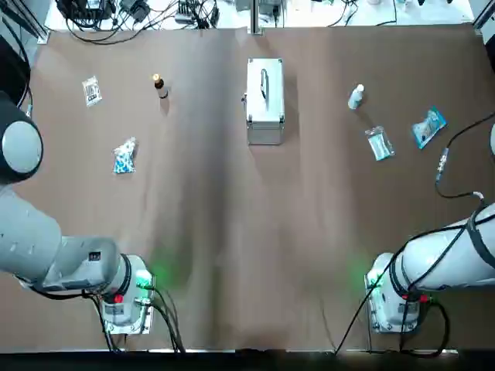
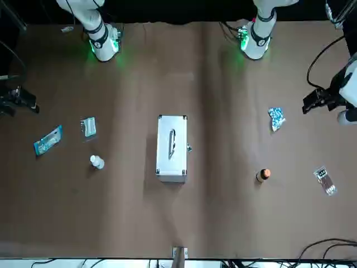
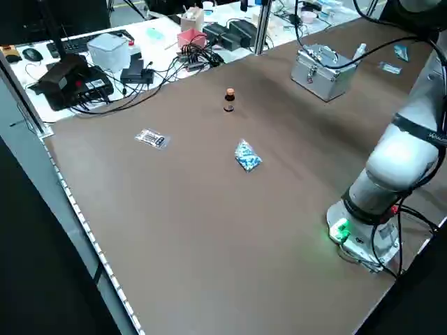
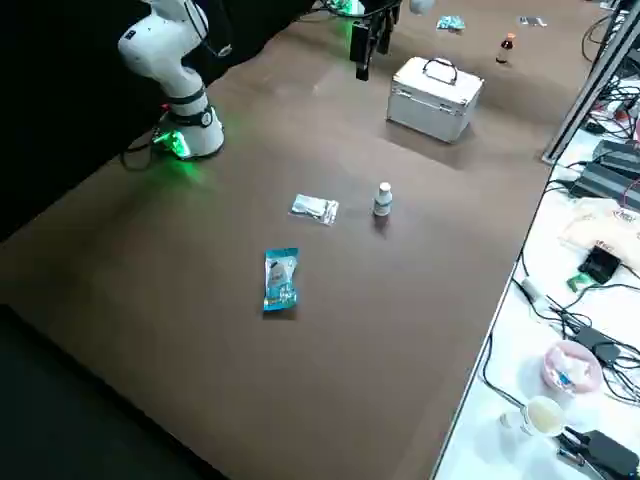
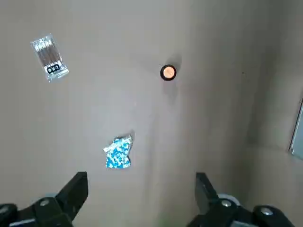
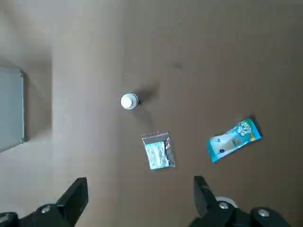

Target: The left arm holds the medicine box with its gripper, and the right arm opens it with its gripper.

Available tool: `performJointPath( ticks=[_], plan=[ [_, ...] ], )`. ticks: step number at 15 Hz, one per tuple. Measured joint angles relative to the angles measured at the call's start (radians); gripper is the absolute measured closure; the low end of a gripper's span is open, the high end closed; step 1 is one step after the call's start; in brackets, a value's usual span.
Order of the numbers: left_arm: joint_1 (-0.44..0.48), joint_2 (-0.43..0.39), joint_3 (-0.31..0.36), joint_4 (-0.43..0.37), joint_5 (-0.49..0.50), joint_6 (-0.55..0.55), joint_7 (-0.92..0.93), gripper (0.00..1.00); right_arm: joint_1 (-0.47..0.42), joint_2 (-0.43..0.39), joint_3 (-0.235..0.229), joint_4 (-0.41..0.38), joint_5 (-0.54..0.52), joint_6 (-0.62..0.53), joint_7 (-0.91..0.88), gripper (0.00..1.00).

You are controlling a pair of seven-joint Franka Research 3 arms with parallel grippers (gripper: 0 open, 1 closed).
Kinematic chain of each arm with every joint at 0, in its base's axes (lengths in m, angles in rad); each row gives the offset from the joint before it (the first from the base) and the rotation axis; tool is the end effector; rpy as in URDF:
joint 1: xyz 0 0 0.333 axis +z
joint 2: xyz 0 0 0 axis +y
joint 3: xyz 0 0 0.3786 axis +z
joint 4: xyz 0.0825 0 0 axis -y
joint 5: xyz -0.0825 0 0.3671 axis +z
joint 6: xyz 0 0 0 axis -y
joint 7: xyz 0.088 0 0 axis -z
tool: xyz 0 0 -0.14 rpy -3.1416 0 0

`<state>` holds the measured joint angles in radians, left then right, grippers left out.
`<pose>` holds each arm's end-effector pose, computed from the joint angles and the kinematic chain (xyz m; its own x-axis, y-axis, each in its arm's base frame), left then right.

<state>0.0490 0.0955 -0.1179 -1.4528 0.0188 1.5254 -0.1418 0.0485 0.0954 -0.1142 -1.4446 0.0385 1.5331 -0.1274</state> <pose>0.5670 -0.0325 0.6511 0.9970 0.0740 -0.0209 0.0738 -0.9972 -0.0106 0.5688 -0.0281 0.6556 0.9980 0.0635 -0.0027 0.0634 -0.9976 -0.0282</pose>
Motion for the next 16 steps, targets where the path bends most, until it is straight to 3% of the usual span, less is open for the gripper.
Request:
performJointPath(
  ticks=[5,10,13,16],
  plan=[
    [0.000,0.053,0.000,-0.018,-0.015,-0.072,-0.088,0.00,0.007,0.000,0.004,-0.001,0.000,0.000,-0.002,0.01],
    [-0.022,0.176,-0.006,-0.031,-0.165,-0.093,-0.415,0.00,0.107,0.027,0.009,-0.014,-0.004,0.015,0.022,0.01],
    [-0.077,0.223,-0.010,-0.075,-0.174,-0.004,-0.622,0.00,0.178,0.074,0.012,-0.015,-0.004,0.038,0.153,0.01],
    [-0.145,0.234,-0.014,-0.175,-0.178,0.150,-0.831,0.00,0.261,0.109,0.014,-0.016,-0.002,0.077,0.237,0.01]
  ],
)
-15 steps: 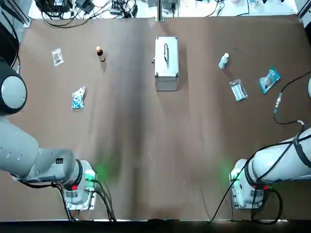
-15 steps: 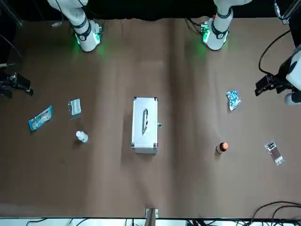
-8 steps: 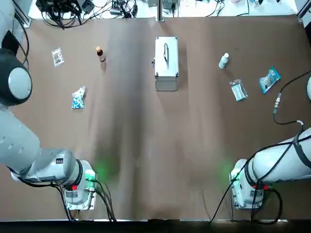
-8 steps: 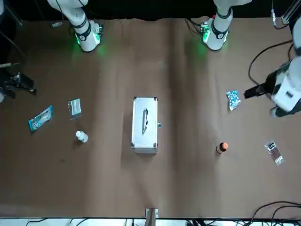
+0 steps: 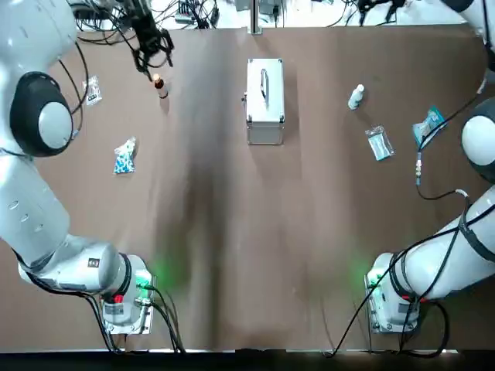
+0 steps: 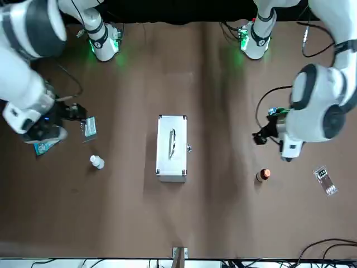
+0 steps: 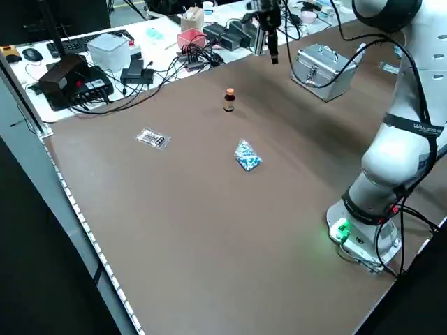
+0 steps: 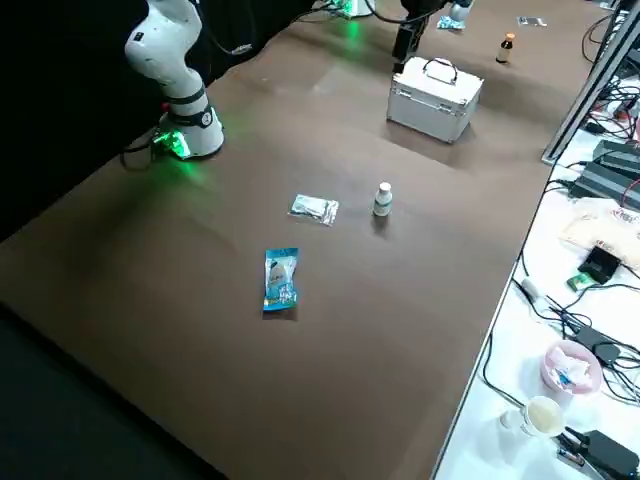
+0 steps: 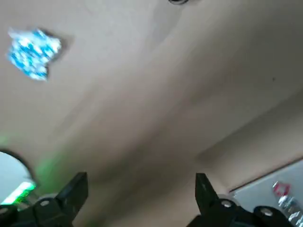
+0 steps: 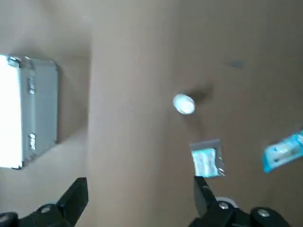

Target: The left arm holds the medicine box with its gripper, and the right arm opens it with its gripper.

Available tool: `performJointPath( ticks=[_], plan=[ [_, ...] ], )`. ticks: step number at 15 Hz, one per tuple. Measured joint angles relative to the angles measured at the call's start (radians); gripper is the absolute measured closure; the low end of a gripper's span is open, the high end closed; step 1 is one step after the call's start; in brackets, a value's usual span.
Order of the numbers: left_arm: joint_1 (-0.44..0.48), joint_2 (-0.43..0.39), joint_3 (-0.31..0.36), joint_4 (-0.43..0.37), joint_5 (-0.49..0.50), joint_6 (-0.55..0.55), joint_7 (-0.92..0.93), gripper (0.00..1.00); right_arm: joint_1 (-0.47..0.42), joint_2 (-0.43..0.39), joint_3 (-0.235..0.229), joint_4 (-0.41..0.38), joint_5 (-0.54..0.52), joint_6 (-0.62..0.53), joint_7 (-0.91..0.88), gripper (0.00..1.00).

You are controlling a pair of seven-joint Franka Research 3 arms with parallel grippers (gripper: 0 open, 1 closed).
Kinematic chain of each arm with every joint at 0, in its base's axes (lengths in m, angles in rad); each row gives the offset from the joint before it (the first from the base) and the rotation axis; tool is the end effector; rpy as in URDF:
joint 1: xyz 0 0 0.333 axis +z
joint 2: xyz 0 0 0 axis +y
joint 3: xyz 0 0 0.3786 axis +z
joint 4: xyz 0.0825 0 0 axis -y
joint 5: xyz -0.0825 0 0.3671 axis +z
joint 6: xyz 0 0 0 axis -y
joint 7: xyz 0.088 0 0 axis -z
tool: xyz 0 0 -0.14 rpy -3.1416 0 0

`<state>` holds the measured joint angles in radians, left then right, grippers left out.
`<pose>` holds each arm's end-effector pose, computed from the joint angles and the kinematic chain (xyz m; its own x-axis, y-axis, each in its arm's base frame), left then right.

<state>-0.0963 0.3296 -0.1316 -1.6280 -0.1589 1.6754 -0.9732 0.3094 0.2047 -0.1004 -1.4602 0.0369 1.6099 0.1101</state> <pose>0.5991 -0.1507 0.4474 0.6577 0.6856 -0.3120 0.6875 -0.7157 -0.1234 0.5952 0.1380 0.5905 0.9936 0.0980 -0.0554 0.0975 -0.9952 -0.0103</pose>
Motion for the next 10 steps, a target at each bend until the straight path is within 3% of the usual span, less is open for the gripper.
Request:
performJointPath(
  ticks=[4,10],
  plan=[
    [-0.106,0.044,-0.003,-0.083,-0.006,0.175,-0.327,0.00,0.109,0.031,0.002,-0.001,0.045,0.129,0.126,0.01],
    [-0.203,0.172,-0.006,-0.072,-0.082,0.443,-0.708,0.00,0.316,0.153,0.005,-0.003,0.106,0.354,0.356,0.01]
  ],
)
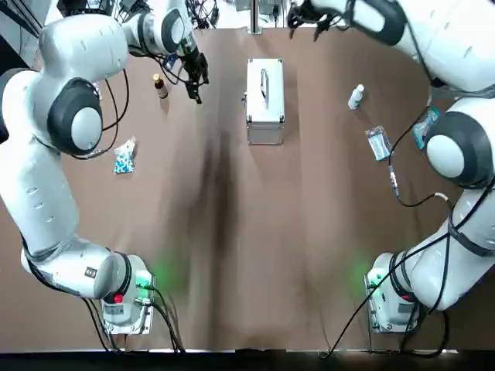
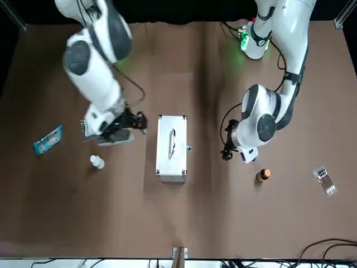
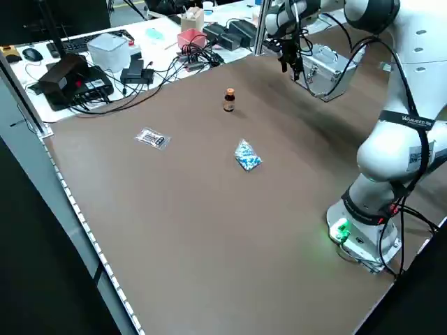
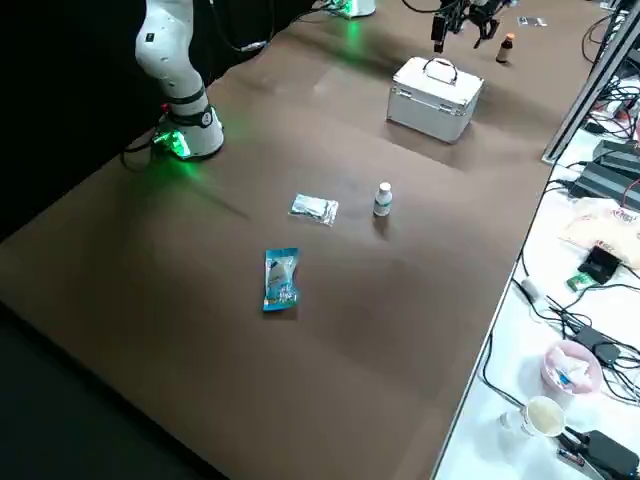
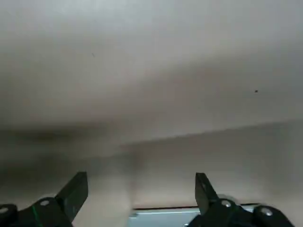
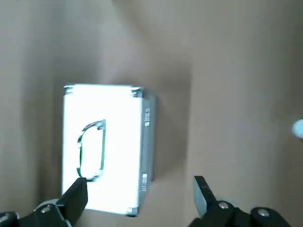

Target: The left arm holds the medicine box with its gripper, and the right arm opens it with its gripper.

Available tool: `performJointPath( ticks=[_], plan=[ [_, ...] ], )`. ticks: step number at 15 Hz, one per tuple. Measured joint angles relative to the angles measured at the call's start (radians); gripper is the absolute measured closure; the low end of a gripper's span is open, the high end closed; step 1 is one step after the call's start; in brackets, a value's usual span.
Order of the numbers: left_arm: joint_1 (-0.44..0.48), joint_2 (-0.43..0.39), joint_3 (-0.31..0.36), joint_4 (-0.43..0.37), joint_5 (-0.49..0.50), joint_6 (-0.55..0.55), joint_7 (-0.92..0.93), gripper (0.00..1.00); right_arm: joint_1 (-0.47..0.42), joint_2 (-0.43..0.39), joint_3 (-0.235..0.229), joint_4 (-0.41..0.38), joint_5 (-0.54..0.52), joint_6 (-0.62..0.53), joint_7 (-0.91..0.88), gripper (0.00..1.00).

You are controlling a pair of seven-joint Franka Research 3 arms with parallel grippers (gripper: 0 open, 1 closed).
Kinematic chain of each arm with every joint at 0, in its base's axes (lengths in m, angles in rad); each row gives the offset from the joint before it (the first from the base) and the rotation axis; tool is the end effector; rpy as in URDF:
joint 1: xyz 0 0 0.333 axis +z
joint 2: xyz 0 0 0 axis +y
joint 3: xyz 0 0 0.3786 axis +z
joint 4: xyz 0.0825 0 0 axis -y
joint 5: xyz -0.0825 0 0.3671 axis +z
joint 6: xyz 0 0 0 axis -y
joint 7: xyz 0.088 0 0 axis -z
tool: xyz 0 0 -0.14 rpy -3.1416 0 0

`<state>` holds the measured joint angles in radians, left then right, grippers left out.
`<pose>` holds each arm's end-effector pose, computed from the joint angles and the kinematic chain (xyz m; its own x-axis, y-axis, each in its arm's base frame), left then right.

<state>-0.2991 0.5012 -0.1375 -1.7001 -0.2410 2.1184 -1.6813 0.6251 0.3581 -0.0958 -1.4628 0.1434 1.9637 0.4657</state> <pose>0.6109 -0.2919 0.3344 0.1556 0.9571 -0.2444 0.9734 -0.1906 -0.1267 0.5859 0.3708 0.5231 0.9966 0.0203 0.0794 0.0327 -0.9869 -0.1577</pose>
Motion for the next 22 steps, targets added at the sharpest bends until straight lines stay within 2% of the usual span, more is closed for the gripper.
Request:
performJointPath(
  ticks=[4,9,14,20,21,22],
  plan=[
    [-0.052,0.053,-0.001,0.029,-0.017,0.088,-0.200,0.00,0.079,0.058,0.001,-0.001,0.024,0.003,0.042,0.01],
    [-0.116,0.157,-0.001,0.119,-0.019,0.117,-0.299,0.00,0.146,0.169,0.000,0.019,0.025,0.103,0.100,0.01],
    [-0.156,0.196,-0.002,0.158,-0.026,0.136,-0.338,0.00,0.152,0.233,-0.004,0.083,0.004,0.103,0.106,0.04],
    [-0.193,0.212,-0.004,0.187,-0.030,0.147,-0.344,0.00,0.152,0.261,-0.005,0.096,-0.053,0.109,0.106,0.07],
    [-0.196,0.212,-0.004,0.188,-0.035,0.147,-0.344,0.00,0.152,0.262,-0.007,0.097,-0.059,0.109,0.106,0.08],
    [-0.199,0.212,-0.005,0.188,-0.041,0.147,-0.344,0.00,0.152,0.262,-0.009,0.097,-0.062,0.109,0.106,0.16]
  ],
)
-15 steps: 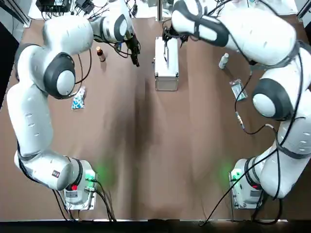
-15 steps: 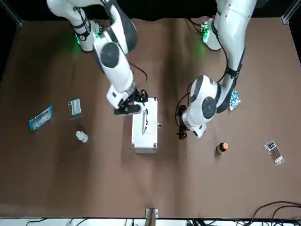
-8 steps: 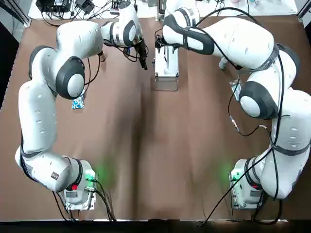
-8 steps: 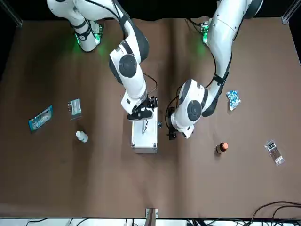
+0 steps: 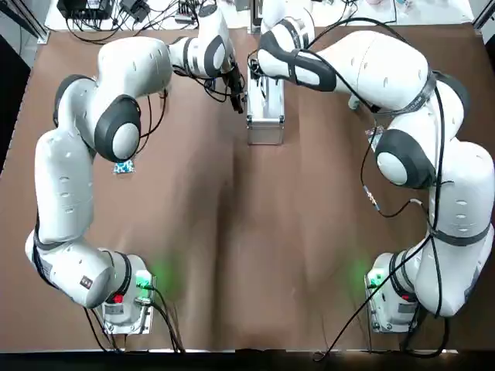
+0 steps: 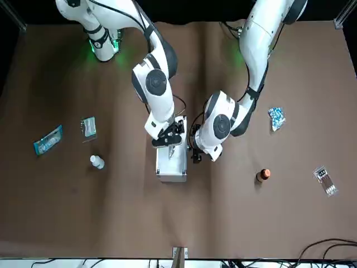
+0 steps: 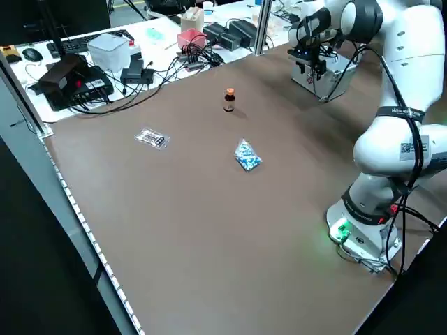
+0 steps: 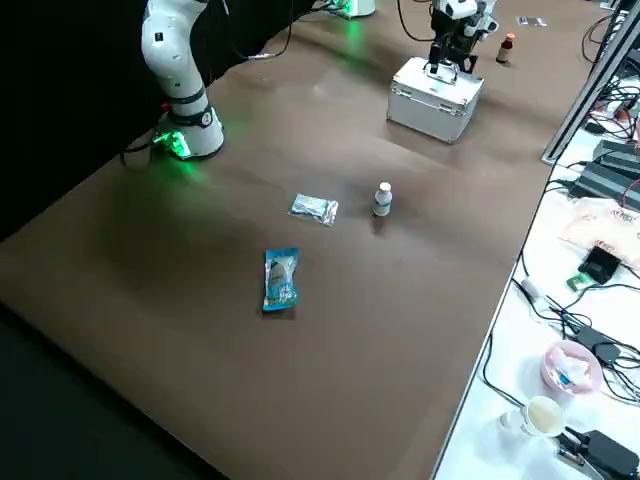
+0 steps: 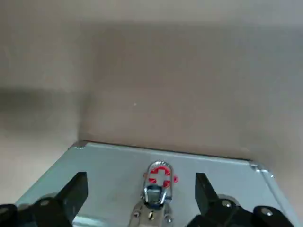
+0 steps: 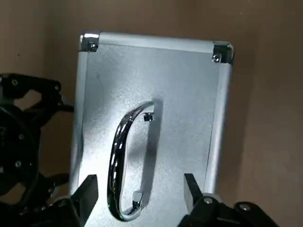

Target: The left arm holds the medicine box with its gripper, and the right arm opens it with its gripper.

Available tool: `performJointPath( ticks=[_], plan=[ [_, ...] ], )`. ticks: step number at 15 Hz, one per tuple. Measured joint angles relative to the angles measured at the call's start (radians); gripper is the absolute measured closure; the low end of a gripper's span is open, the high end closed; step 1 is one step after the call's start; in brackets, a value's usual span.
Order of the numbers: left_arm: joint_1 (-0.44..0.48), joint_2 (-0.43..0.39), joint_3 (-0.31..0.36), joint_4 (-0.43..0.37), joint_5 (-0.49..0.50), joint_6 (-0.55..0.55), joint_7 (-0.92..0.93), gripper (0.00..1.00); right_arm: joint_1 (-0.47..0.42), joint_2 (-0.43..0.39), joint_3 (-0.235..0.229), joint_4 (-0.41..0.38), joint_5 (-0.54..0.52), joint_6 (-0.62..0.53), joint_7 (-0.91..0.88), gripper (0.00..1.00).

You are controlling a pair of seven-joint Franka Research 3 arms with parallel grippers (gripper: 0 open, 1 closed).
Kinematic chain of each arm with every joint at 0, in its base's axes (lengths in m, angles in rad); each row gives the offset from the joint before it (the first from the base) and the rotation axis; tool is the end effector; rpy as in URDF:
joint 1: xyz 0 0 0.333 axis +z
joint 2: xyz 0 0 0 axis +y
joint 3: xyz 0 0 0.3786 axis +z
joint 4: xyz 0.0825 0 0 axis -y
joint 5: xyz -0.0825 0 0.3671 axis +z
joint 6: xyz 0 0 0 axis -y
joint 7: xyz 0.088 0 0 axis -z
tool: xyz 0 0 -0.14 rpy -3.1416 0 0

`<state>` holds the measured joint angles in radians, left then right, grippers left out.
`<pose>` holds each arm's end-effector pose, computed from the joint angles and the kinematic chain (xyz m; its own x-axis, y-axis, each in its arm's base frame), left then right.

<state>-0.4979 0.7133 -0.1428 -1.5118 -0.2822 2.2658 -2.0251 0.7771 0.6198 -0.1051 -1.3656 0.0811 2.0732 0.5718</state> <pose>0.6026 -0.4415 0.2780 -0.0451 0.9582 -0.2827 0.9917 0.0088 -0.1282 0.5761 0.4899 0.3909 0.9940 0.0842 0.0693 0.0884 -0.9942 -0.0605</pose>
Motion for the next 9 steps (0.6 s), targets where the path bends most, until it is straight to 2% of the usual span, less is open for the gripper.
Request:
performJointPath(
  ticks=[3,5,7,8,9],
  plan=[
    [-0.016,0.003,-0.005,0.000,-0.007,0.002,0.000,0.00,-0.004,0.000,-0.008,0.002,-0.003,0.000,-0.001,0.23],
    [-0.019,0.006,-0.006,0.000,-0.007,0.004,0.000,0.00,-0.006,0.000,-0.011,0.002,-0.004,0.000,-0.006,0.23],
    [-0.023,0.007,-0.005,0.001,-0.008,0.004,0.000,0.00,-0.010,0.000,-0.012,0.003,-0.004,0.000,-0.007,0.28],
    [-0.023,0.007,-0.005,0.001,-0.008,0.004,0.000,0.03,-0.014,0.000,-0.013,0.003,-0.004,0.000,-0.007,0.29],
    [-0.023,0.007,-0.004,0.001,-0.008,0.005,0.000,0.12,-0.019,0.000,-0.014,0.003,-0.004,0.000,-0.008,0.29]
  ],
)
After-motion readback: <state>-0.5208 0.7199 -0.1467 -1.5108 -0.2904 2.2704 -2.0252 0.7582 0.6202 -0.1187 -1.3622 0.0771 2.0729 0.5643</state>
